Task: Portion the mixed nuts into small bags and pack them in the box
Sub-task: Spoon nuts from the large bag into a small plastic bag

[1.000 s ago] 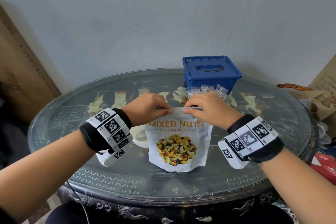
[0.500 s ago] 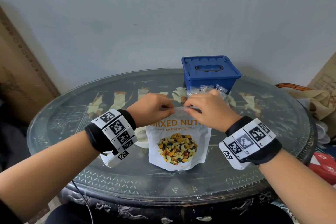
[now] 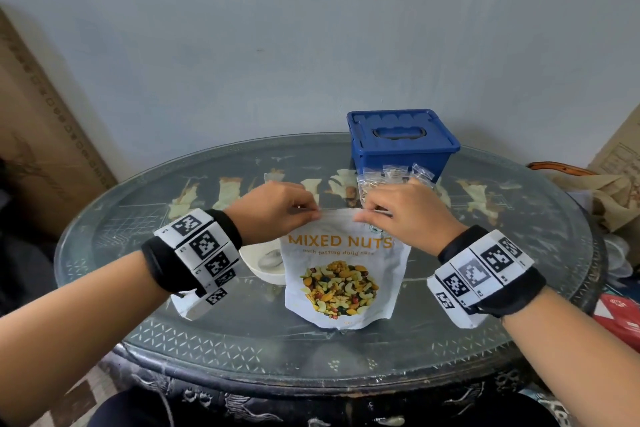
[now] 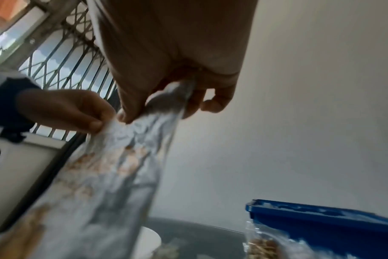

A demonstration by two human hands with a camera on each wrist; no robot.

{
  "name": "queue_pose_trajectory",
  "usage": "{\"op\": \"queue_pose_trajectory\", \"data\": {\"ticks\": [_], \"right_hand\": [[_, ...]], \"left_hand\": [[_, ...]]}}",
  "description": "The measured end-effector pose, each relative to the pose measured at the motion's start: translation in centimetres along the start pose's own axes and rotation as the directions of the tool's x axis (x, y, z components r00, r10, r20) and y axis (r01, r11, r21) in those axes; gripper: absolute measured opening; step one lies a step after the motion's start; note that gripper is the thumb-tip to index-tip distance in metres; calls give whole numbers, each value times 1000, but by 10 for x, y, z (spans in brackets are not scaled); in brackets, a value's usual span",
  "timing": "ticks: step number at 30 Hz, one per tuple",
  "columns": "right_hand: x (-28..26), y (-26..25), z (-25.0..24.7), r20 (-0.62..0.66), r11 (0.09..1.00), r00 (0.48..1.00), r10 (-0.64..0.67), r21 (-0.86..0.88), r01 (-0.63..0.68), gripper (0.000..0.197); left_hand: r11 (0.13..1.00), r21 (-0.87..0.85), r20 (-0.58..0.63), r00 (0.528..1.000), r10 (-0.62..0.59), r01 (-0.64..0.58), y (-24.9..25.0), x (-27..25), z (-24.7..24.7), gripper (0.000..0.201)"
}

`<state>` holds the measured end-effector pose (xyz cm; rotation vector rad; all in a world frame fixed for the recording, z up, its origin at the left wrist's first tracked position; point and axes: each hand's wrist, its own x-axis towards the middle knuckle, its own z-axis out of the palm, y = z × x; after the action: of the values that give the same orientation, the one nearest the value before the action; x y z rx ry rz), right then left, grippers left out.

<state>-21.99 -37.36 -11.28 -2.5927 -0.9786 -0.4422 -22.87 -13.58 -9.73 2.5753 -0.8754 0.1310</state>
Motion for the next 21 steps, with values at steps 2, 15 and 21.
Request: {"op": "queue_pose_trajectory", "data": {"ticks": [2,15,21], "right_hand": [[-1,3,-2,-54,1000,998,-21,-6,21,44],[5,3,-12,65,992,994,86,83,-91,43],[34,-2,-81,165,936,977,138,300,-183,3]], "left_hand": [[1000,10,-19,1000,3,-3,-9,-8,-6,21],[984,26,88,980,-180,179,-9,-14,-18,19],[966,-45,-150,955,-257,253,3,-6,-89,5]]}}
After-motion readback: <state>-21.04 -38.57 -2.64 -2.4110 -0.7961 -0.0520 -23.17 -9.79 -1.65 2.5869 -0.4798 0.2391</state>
